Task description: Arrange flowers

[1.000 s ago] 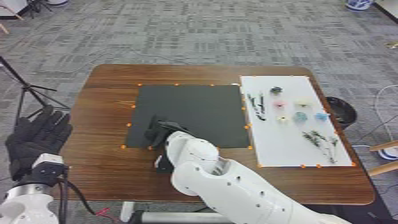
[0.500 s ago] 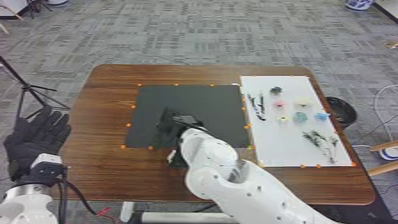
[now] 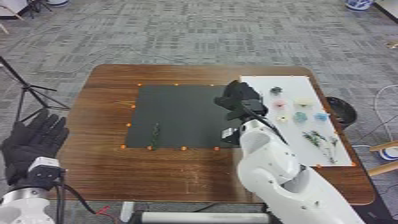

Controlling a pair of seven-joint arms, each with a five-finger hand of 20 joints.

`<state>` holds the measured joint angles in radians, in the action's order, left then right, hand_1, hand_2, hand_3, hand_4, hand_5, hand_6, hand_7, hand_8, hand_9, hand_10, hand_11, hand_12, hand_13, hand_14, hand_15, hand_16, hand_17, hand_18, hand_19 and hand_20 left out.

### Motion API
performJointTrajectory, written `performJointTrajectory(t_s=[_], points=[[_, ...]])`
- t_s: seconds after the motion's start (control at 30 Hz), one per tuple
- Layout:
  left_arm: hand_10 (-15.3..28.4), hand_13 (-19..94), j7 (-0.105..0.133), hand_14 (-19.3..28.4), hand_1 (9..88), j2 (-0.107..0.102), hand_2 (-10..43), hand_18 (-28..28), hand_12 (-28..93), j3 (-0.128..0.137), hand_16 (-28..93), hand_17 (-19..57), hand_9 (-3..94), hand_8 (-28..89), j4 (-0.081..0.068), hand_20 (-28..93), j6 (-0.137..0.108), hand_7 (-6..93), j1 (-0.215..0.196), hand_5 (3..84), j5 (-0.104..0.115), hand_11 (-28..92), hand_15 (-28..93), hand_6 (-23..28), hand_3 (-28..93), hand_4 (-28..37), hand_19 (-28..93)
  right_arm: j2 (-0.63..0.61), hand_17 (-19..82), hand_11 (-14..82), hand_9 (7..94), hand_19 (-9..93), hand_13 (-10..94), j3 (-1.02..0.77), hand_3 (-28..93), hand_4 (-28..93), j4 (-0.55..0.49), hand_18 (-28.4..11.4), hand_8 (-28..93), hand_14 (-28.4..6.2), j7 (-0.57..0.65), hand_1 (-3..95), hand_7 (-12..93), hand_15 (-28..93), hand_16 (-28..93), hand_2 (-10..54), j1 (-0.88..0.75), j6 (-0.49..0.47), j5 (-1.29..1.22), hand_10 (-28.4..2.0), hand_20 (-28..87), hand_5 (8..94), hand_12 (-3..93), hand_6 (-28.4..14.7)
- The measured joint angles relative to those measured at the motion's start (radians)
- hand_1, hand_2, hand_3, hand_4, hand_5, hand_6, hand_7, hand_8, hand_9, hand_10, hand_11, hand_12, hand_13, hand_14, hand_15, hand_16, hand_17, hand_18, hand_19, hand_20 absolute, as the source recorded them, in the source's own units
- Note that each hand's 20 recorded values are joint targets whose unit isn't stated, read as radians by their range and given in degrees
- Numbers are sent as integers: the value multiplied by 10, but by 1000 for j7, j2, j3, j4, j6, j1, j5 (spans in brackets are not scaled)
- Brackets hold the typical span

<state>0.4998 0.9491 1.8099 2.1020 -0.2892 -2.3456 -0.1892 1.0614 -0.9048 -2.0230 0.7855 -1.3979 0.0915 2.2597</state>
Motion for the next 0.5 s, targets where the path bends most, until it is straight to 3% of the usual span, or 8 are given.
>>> performJointTrajectory(t_s=[0.2, 0.3, 0.5], points=[[153, 274, 10, 147, 230, 5, 167, 119, 94, 8, -55, -56, 374, -98, 11, 120, -2, 133, -22, 433, 3, 237, 341, 73, 715, -283, 263, -87, 299, 168, 672, 824, 707, -193, 734, -166, -84, -284, -67, -129, 54, 321, 237, 673, 301, -51, -132, -215, -58, -222, 234, 645, 175, -93], [153, 274, 12, 147, 230, 9, 167, 118, 94, 10, -56, -55, 374, -99, 16, 120, -2, 132, -29, 433, 3, 237, 340, 73, 715, -283, 262, -121, 289, 158, 638, 816, 679, -259, 732, -167, -89, -284, -61, -143, 81, 319, 155, 681, 296, -62, -181, -224, -35, -234, 244, 622, 174, -110], [153, 274, 14, 147, 230, 18, 167, 119, 94, 19, -56, -55, 374, -98, 22, 120, -5, 133, -40, 433, 3, 237, 340, 72, 715, -283, 262, -178, 286, 156, 606, 811, 654, -369, 725, -174, -88, -284, -50, -155, 130, 319, 135, 696, 288, -90, -251, -220, -21, -243, 258, 599, 179, -117]])
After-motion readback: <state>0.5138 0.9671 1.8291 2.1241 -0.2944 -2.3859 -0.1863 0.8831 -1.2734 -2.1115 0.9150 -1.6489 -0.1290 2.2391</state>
